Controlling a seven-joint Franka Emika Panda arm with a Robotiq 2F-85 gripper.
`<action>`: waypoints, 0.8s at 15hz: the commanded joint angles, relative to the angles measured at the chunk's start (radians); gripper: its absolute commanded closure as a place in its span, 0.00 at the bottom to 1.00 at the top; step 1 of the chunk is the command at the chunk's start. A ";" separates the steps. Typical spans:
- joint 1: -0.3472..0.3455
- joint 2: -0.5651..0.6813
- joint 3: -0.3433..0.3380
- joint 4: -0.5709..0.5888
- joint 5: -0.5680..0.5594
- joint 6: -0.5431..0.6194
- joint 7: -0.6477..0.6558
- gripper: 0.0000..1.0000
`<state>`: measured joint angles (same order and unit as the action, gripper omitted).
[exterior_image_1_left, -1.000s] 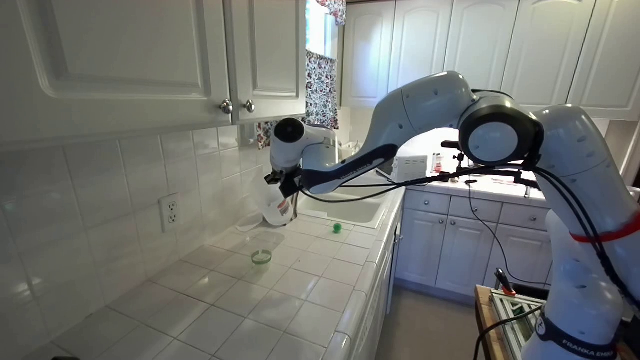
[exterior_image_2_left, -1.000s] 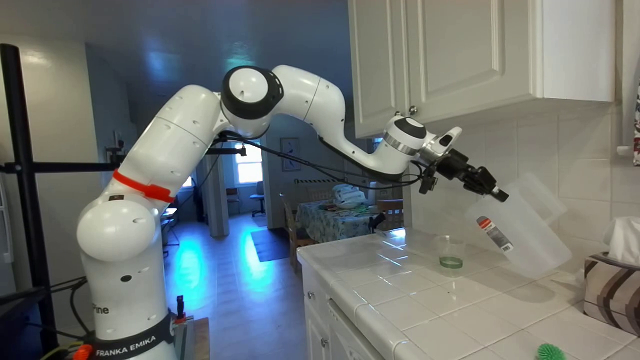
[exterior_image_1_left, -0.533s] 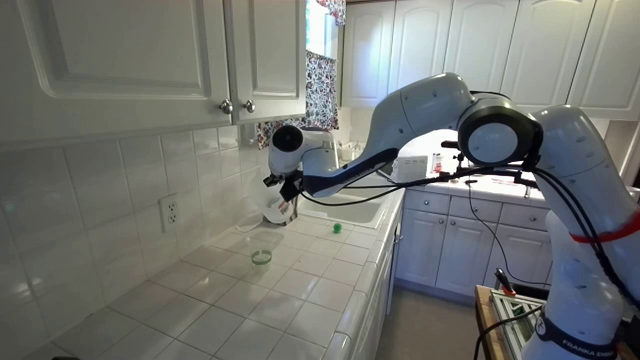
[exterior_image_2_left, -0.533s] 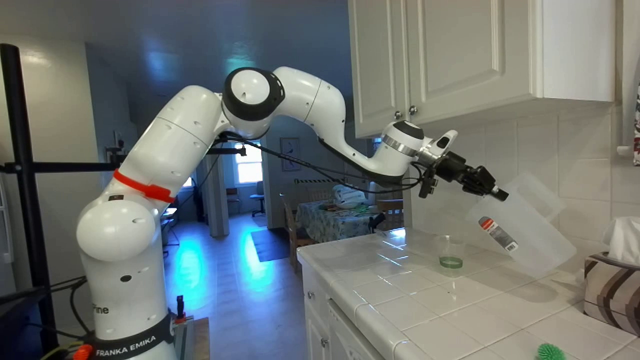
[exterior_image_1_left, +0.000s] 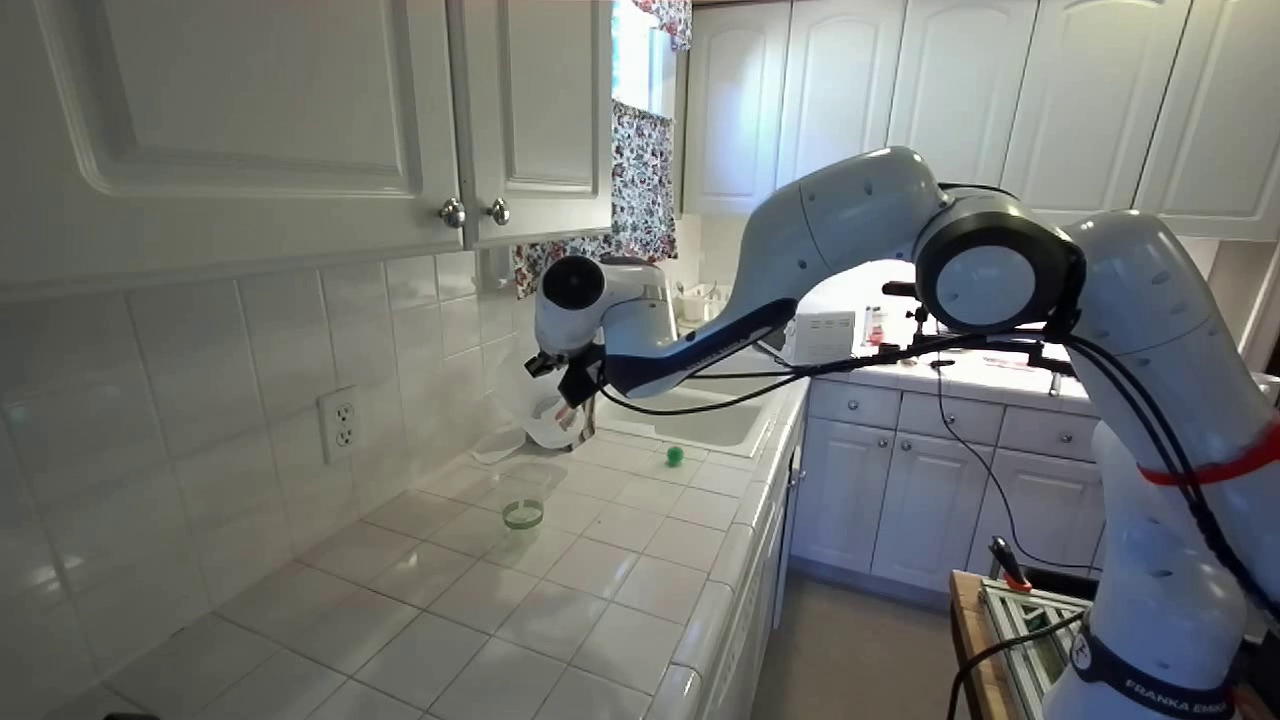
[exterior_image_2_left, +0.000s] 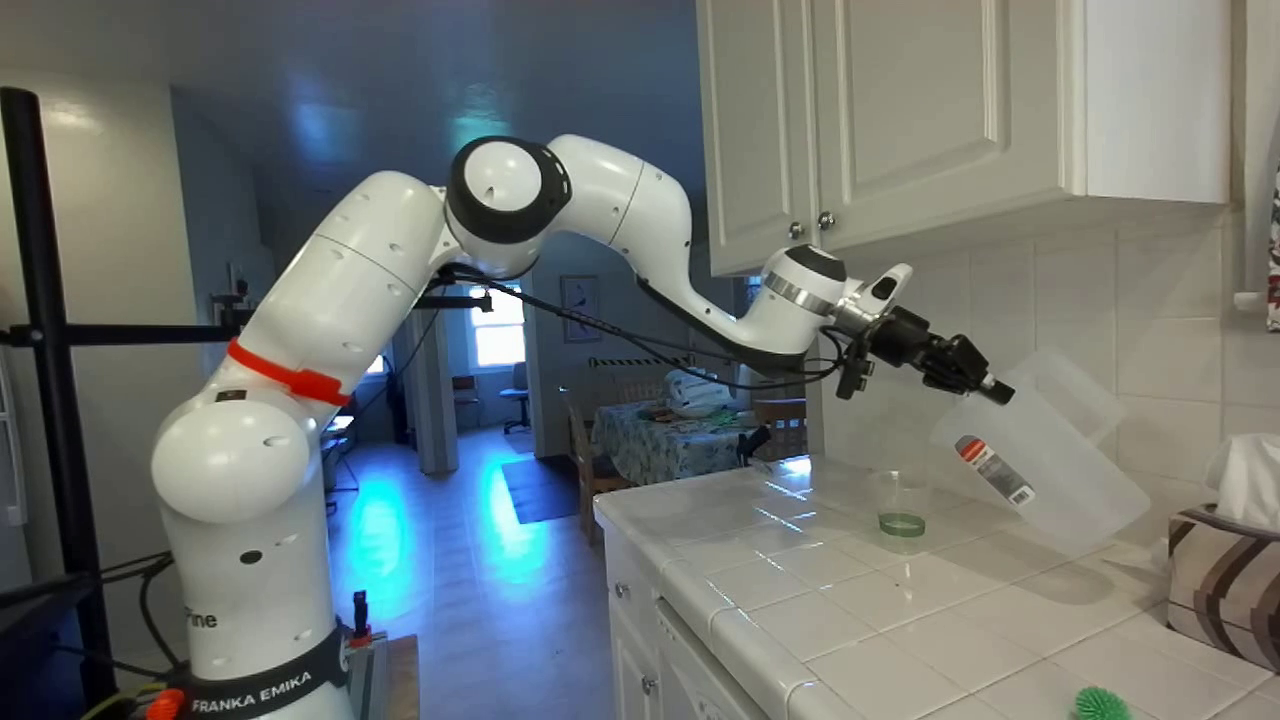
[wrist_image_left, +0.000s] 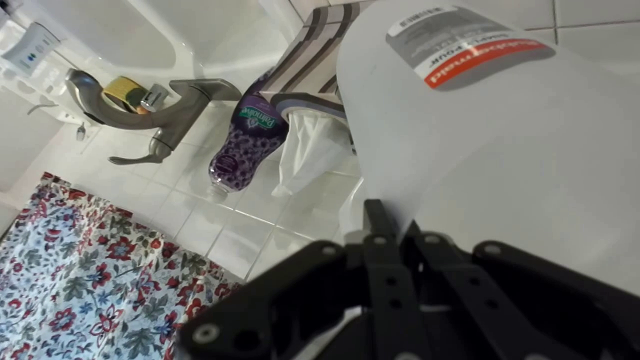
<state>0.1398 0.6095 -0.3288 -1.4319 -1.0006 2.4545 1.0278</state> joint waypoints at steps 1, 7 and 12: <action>-0.023 -0.005 0.038 0.000 -0.050 -0.006 0.016 0.99; -0.019 -0.006 0.045 -0.005 -0.113 -0.003 0.037 0.99; -0.016 -0.012 0.054 -0.013 -0.225 -0.014 0.097 0.99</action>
<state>0.1321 0.6148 -0.2958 -1.4319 -1.1508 2.4533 1.0657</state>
